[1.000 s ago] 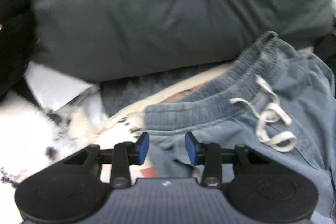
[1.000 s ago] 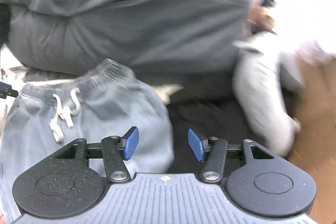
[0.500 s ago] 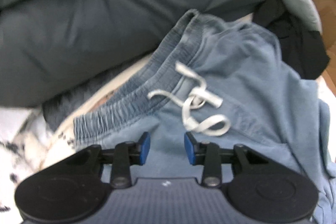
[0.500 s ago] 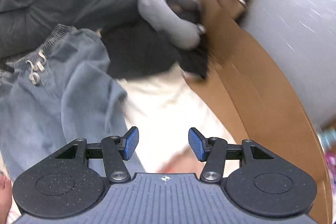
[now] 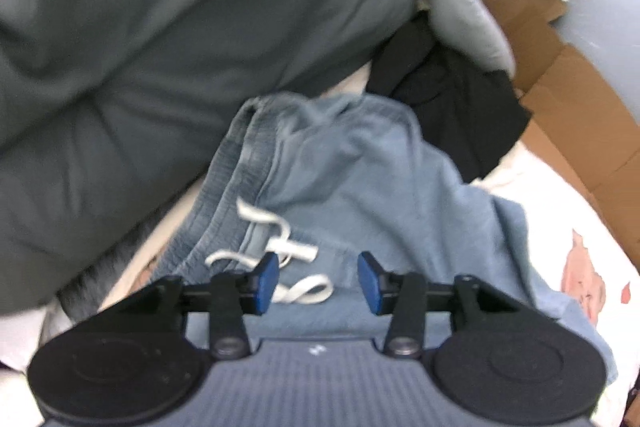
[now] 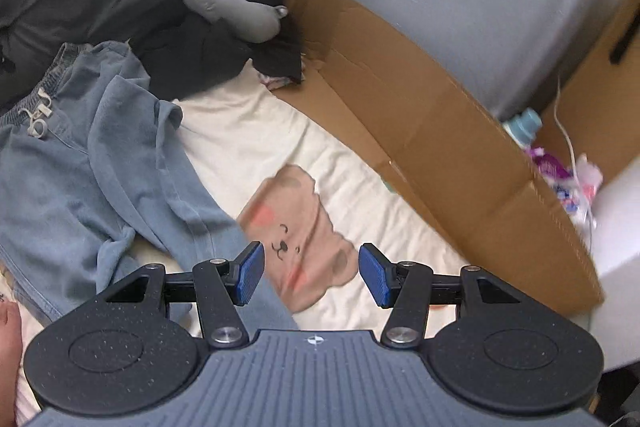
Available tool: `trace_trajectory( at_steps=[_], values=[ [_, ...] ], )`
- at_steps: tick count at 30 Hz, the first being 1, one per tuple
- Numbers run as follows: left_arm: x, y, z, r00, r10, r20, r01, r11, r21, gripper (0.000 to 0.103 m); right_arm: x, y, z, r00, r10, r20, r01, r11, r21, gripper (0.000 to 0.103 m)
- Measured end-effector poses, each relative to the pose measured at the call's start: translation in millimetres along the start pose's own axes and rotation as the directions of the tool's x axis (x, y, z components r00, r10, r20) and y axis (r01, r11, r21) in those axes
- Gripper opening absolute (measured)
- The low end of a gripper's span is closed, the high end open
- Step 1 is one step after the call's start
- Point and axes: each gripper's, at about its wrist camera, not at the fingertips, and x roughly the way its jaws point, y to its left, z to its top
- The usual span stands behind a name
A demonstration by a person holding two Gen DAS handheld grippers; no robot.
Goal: Fold clothes
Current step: 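Move the right tool to the shorts leg hem and grasp it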
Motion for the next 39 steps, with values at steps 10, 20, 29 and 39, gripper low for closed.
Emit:
trace_trajectory(
  at_steps=[10,20,29,39],
  values=[
    [-24,-39,39,0.999,-0.036,0.000,0.036,0.999,-0.010,0.057,17,-3,-75,0.999,0.040,0.031,-0.043,0.993,0.113,0.059],
    [26,-96,19,0.993,-0.094,-0.069,0.101,0.990,0.096,0.057,56,28,-149,0.997,0.079,0.023,-0.081,0.988,0.130,0.058],
    [76,-122,14,0.980,-0.109,-0.166,0.133,0.982,0.136,0.057,104,56,-172,0.994,0.109,0.005,-0.109,0.989,0.100,0.057],
    [131,-131,0,0.966,-0.085,-0.243,0.121,0.983,0.137,0.057,140,62,-182,0.996,0.094,-0.013,-0.093,0.996,0.015,0.060]
  ],
)
